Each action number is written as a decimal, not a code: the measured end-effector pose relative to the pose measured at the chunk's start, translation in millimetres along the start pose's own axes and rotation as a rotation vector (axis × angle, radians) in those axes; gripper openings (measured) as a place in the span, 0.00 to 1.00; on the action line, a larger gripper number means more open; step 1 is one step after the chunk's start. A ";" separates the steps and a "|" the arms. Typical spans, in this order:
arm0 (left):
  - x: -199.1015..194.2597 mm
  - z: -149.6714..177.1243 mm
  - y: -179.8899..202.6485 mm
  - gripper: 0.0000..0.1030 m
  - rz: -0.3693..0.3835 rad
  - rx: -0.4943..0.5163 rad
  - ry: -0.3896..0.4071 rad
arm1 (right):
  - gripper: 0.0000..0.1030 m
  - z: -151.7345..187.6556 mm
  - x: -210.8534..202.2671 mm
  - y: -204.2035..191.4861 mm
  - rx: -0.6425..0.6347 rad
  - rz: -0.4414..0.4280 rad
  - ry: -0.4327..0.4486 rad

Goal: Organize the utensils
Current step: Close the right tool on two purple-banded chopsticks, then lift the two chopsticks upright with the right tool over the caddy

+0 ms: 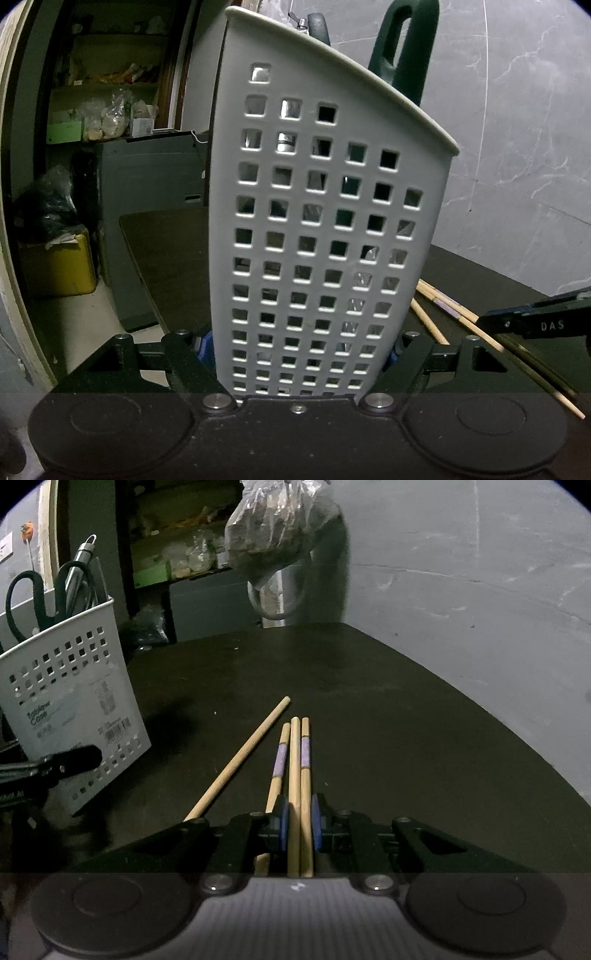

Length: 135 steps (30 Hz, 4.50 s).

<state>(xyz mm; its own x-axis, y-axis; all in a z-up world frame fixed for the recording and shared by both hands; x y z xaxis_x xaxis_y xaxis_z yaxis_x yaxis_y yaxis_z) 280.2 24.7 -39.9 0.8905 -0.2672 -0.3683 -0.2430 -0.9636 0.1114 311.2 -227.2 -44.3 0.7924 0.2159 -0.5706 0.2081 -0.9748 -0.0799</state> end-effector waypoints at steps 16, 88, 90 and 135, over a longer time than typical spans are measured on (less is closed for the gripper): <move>-0.7 1.1 1.0 0.76 -0.002 0.003 0.000 | 0.30 10.5 -30.0 19.7 0.036 -0.055 -0.032; 1.5 1.3 -1.8 0.77 0.010 0.002 0.002 | 0.13 -65.8 -1.4 11.2 -0.021 -0.251 0.026; 2.2 1.1 -1.8 0.77 0.007 0.003 0.001 | 0.13 -66.8 -13.5 9.9 -0.029 -0.258 0.095; -0.6 3.2 3.5 0.77 0.006 0.003 0.004 | 0.13 -219.8 -120.4 -118.5 -0.108 -0.579 0.633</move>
<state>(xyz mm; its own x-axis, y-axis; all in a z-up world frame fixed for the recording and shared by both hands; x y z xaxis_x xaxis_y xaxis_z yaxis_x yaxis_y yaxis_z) 277.6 21.5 -42.2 0.8906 -0.2732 -0.3636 -0.2500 -0.9619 0.1106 317.1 -125.5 213.6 0.7080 0.6989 0.1009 0.7060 -0.6978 -0.1206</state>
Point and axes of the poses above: each gripper's, at about its wrist camera, not at the fingertips, and x roughly the way its jaws point, y to its right, z to its underside, the point moved 7 cm from there along x, roughly the way its jaws point
